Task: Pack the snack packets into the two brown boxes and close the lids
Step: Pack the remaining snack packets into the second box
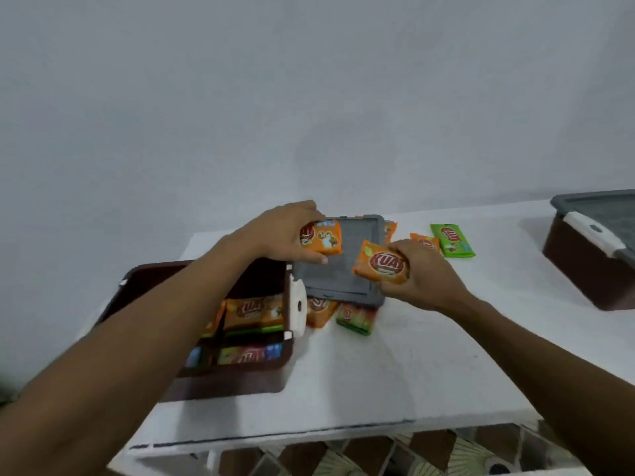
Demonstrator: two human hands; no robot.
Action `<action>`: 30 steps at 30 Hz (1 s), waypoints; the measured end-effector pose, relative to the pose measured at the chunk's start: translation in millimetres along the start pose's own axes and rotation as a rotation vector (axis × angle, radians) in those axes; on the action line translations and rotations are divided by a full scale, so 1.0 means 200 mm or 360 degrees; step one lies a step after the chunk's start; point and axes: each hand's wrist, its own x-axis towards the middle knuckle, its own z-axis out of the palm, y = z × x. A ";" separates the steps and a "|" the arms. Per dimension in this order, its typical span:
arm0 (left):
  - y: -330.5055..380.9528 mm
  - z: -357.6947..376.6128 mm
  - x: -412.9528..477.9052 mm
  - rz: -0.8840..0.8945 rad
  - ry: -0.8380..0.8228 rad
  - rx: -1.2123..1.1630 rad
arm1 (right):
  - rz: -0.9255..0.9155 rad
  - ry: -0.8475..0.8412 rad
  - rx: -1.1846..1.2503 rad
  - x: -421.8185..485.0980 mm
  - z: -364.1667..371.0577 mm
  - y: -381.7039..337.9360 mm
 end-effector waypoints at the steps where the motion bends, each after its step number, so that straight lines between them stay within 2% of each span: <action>1: -0.07 -0.03 -0.10 -0.0038 0.0021 -0.0012 | -0.0070 -0.0009 -0.0011 0.04 0.03 -0.10; 5: -0.33 -0.11 -0.43 -0.0198 0.0012 -0.0033 | -0.0274 -0.0067 0.0003 0.15 0.09 -0.48; 8: -0.48 -0.09 -0.64 -0.0228 -0.0039 -0.0046 | -0.0421 -0.0246 -0.0059 0.21 0.14 -0.72; 13: -0.61 -0.02 -0.85 -0.0184 -0.0040 0.0139 | -0.0544 -0.0436 -0.0504 0.26 0.37 -0.99; 15: -0.62 0.02 -0.89 -0.0139 -0.0060 0.0306 | -0.0641 -0.0479 -0.0730 0.26 0.49 -1.02; 19: -0.65 0.14 -0.94 0.0008 -0.0313 0.0664 | -0.0676 -0.0528 -0.1044 0.26 0.63 -1.00; 25: -0.65 0.17 -0.90 -0.0137 -0.0460 0.0569 | -0.0693 -0.0542 -0.1071 0.26 0.64 -1.02; 30: -0.65 0.19 -0.90 -0.0084 -0.0461 0.0558 | -0.0678 -0.0457 -0.0884 0.27 0.65 -1.01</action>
